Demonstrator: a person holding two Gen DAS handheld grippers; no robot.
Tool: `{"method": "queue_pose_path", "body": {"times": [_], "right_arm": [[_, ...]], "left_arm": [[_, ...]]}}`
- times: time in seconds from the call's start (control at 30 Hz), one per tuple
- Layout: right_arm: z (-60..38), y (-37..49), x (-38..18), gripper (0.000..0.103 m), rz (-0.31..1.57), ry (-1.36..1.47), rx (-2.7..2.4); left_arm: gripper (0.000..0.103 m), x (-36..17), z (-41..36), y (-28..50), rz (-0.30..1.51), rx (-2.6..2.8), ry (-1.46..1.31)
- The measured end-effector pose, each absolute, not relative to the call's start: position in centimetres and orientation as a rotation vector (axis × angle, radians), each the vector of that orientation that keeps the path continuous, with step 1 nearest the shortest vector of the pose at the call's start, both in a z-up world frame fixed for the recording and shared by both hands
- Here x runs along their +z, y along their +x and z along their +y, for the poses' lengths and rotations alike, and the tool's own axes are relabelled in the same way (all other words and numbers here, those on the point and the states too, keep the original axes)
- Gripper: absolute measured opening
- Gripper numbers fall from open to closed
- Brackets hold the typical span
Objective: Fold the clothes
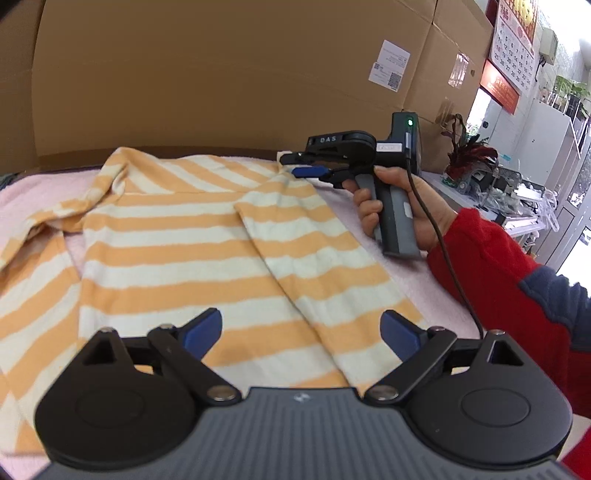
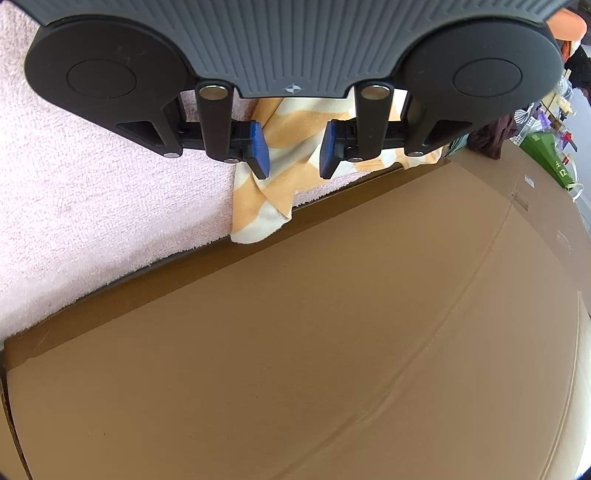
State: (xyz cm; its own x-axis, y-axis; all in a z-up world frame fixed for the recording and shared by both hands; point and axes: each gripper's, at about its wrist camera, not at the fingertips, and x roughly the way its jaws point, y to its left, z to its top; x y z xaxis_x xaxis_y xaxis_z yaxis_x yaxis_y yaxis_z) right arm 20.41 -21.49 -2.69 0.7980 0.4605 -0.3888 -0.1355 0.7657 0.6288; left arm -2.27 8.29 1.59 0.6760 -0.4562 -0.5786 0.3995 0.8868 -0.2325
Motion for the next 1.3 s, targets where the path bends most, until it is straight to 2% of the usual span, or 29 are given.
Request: {"method": "queue_pose_path", "body": {"times": [0.23,0.33,0.37,0.5,0.6,0.67,0.73,0.83,0.87,0.9,1.03,1.07,1.1,1.13,1.17,1.23,1.3], "right_arm": [[-20.8,21.2,-2.8,0.037,0.560,0.612,0.349],[-20.7,21.3,-2.7,0.038,0.561,0.606,0.350],[-20.8,21.2,-2.6,0.037,0.562,0.599,0.349],[-21.4,20.8,-1.9,0.033,0.527,0.636,0.401],[-20.8,21.2,-1.0,0.034,0.590,0.690,0.654],[-18.9,21.0,-0.1,0.035,0.677,0.602,0.845],[-16.9,20.0,0.4,0.039,0.686,0.463,0.974],[-15.0,19.6,-0.9,0.039,0.782,0.381,0.961],[-14.7,19.7,-1.5,0.036,0.819,0.366,0.936],[-14.7,20.0,-2.3,0.022,0.822,0.393,0.925],[-17.0,19.2,-1.8,0.008,0.709,0.431,0.751],[-17.9,18.6,-1.7,0.009,0.696,0.447,0.717],[-18.1,18.3,-1.5,0.016,0.673,0.440,0.687],[-18.4,18.2,-1.1,0.018,0.661,0.450,0.680],[-18.7,18.1,-0.8,0.018,0.649,0.460,0.674],[-17.7,17.6,-0.5,0.023,0.690,0.560,0.774],[-16.0,16.1,-1.0,0.027,0.754,0.543,0.886]], "left_arm": [[0.092,1.2,5.9,-5.6,0.637,-0.645,-0.092],[0.080,0.6,5.0,-6.3,0.643,-0.682,-0.077],[0.079,0.3,4.7,-6.5,0.644,-0.694,-0.072],[0.082,-0.5,3.5,-7.5,0.652,-0.743,-0.052],[0.085,-1.2,2.5,-8.1,0.657,-0.780,-0.038],[0.086,-1.5,2.1,-8.5,0.657,-0.796,-0.024],[0.089,-1.6,2.0,-8.5,0.651,-0.805,-0.015],[0.095,-1.9,2.1,-8.4,0.636,-0.829,-0.024],[0.096,-2.1,2.2,-8.5,0.626,-0.834,-0.026],[0.097,-2.2,2.3,-8.5,0.616,-0.838,-0.031],[0.100,-2.7,2.3,-9.1,0.580,-0.828,-0.040],[0.101,-2.8,2.1,-9.2,0.575,-0.824,-0.034],[0.101,-2.9,1.8,-9.4,0.567,-0.819,-0.016],[0.102,-3.0,1.6,-9.6,0.556,-0.815,0.009],[0.102,-3.1,1.4,-9.8,0.542,-0.814,0.034],[0.102,-3.3,1.3,-10.2,0.519,-0.816,0.063],[0.102,-3.4,1.5,-10.3,0.509,-0.823,0.067]]}}
